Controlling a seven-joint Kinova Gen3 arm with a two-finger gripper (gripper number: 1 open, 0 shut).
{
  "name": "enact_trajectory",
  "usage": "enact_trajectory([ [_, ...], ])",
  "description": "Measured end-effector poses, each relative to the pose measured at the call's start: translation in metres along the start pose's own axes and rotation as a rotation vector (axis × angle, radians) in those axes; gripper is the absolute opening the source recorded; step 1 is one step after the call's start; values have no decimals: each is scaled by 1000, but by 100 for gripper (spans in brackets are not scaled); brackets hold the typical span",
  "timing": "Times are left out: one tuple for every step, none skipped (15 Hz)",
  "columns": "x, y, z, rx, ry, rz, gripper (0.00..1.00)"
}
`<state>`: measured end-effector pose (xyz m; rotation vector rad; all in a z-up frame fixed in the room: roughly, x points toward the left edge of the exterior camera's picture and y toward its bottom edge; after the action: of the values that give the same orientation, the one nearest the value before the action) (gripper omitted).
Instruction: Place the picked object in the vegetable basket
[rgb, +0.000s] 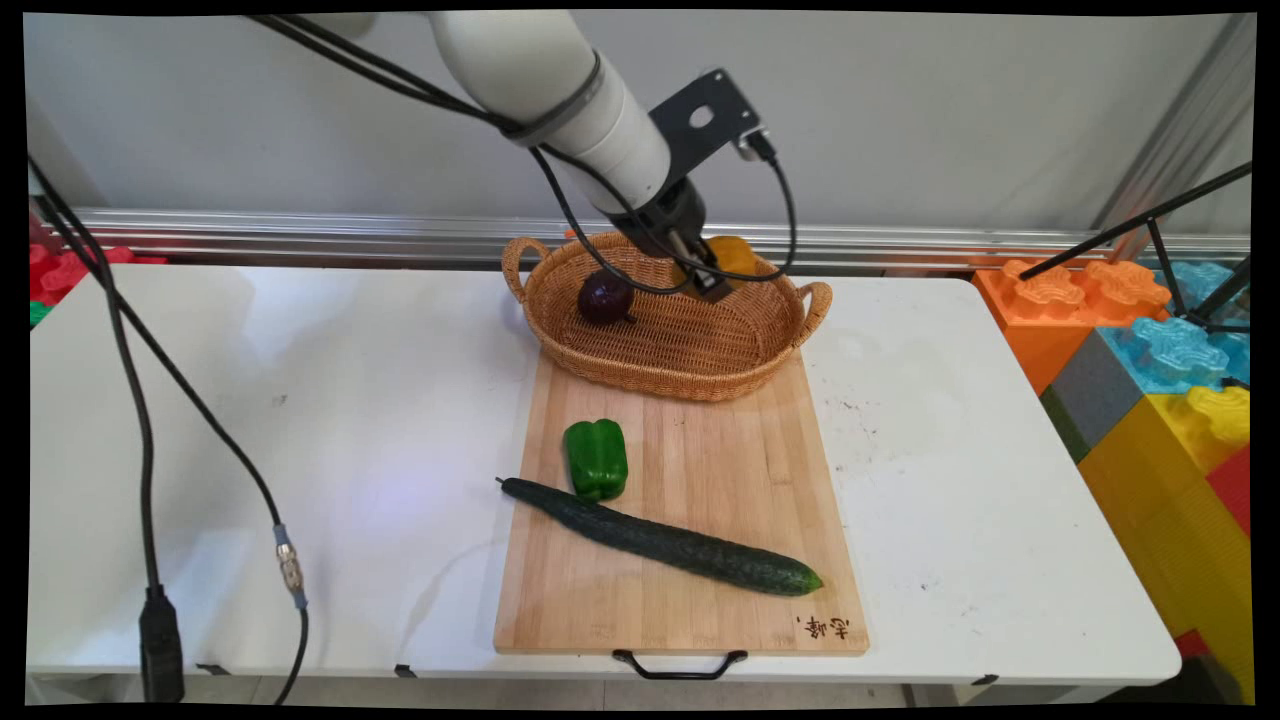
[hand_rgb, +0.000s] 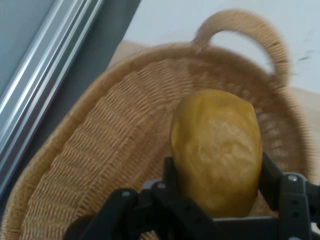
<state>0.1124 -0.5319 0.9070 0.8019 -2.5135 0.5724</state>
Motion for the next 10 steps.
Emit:
enact_trajectory([
  [-4,-7,12,6,-8,-17,0],
  [-9,-14,27,13,-16,-37,0],
  [-14,-21,41,19,-22,-56,0],
  [-17,-26,53,22,-24,-71,0],
  [-20,-32,68,23,-24,-87,0],
  [-23,-37,83,22,-21,-103,0],
  [-24,-40,91,20,-19,-112,0],
  [-25,-42,98,19,-17,-119,0],
  [-26,-44,107,16,-14,-129,0],
  [-27,-46,113,14,-12,-135,0],
])
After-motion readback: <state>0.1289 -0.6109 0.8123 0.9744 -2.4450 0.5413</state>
